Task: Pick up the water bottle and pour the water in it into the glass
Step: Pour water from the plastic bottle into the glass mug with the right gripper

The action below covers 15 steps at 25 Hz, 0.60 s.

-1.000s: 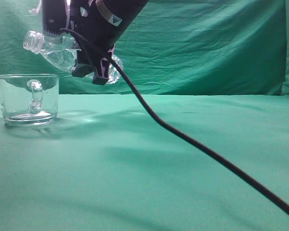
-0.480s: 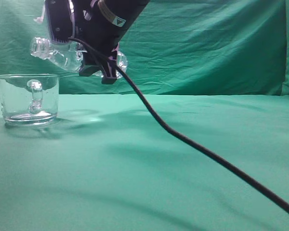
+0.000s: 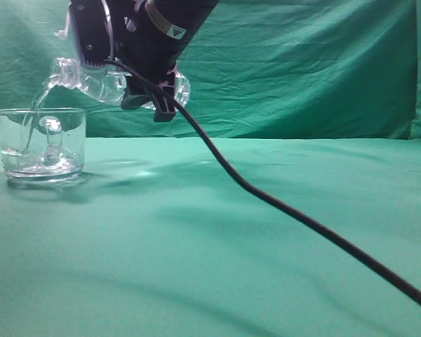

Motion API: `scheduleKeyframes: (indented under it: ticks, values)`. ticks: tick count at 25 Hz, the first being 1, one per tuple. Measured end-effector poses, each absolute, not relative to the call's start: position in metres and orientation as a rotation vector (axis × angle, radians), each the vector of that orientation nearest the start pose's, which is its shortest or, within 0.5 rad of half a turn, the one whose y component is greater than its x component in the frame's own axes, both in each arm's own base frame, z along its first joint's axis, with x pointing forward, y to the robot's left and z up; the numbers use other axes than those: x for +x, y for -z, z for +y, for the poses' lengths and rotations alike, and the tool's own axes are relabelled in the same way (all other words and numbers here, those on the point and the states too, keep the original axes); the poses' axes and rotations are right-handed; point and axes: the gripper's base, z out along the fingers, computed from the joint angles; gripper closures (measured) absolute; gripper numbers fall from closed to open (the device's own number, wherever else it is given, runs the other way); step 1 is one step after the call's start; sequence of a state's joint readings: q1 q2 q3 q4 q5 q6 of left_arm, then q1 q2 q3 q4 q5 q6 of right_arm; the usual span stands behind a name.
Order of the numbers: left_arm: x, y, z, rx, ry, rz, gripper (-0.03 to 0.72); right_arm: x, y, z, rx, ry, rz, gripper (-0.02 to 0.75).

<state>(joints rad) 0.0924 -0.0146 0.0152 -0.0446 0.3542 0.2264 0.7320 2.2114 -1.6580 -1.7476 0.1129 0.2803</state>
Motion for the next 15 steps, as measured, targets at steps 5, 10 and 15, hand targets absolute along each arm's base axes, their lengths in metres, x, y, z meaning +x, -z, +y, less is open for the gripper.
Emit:
scheduleKeyframes:
  ticks: [5, 10, 15]
  values:
    - [0.0526, -0.177, 0.0035, 0.096, -0.18, 1.839, 0.688, 0.3905, -0.1944, 0.3362, -1.801, 0.583, 1.003, 0.398]
    - [0.0526, -0.177, 0.0035, 0.096, -0.18, 1.839, 0.688, 0.3906, -0.1944, 0.3361, -1.801, 0.584, 1.004, 0.398]
    - [0.0526, -0.177, 0.0035, 0.096, -0.18, 1.839, 0.688, 0.3906, -0.1944, 0.3361, -1.788, 0.571, 1.022, 0.398]
